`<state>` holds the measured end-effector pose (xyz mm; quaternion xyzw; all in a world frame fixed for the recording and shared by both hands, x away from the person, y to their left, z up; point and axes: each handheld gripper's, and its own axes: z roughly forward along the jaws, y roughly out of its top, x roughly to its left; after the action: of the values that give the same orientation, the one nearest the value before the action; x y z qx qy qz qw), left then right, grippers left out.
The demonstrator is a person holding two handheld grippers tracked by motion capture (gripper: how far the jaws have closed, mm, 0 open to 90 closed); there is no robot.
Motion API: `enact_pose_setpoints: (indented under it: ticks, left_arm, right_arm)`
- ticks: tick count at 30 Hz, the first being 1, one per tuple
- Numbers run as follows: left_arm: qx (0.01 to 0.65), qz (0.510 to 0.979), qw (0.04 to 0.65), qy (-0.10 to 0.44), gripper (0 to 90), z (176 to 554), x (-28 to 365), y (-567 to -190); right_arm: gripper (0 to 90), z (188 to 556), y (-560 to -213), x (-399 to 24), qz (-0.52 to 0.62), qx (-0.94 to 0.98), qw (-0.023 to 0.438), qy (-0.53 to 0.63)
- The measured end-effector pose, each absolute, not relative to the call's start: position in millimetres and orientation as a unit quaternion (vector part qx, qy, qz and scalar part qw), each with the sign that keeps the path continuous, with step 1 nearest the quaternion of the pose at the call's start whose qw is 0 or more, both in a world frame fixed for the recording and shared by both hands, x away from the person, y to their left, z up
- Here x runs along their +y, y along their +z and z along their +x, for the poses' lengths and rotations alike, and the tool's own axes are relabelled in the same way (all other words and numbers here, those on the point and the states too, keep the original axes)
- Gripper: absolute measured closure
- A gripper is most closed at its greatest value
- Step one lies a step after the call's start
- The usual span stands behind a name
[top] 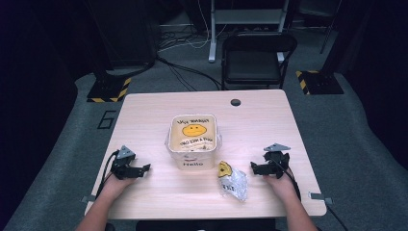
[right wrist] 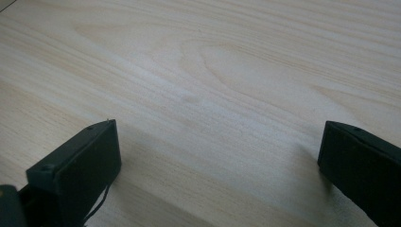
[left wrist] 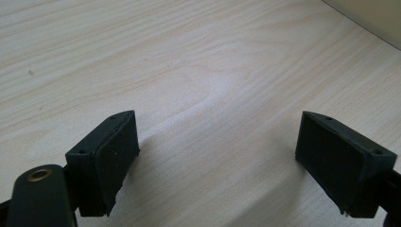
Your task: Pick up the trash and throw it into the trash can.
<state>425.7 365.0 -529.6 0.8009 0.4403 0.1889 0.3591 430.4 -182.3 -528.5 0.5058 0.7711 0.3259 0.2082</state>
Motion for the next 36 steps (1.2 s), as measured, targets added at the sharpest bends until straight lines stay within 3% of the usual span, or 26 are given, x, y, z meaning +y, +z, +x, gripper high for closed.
enact_pose_setpoints:
  ticks: [26,30,36]
  left_arm:
    - [0.438,0.802,0.359,0.188,14.1,425.8,365.7,-529.4]
    - [0.438,0.802,0.359,0.188,14.1,425.9,365.7,-529.4]
    - [0.438,0.803,0.359,0.187,14.1,426.3,365.7,-529.3]
  right_arm:
    - [0.2,430.2,-528.2,-182.5,0.498,0.776,0.209,0.325]
    - [2.8,429.8,-526.5,-183.3,0.495,0.78,0.205,0.322]
    - [15.7,427.9,-519.6,-187.5,0.492,0.789,0.191,0.314]
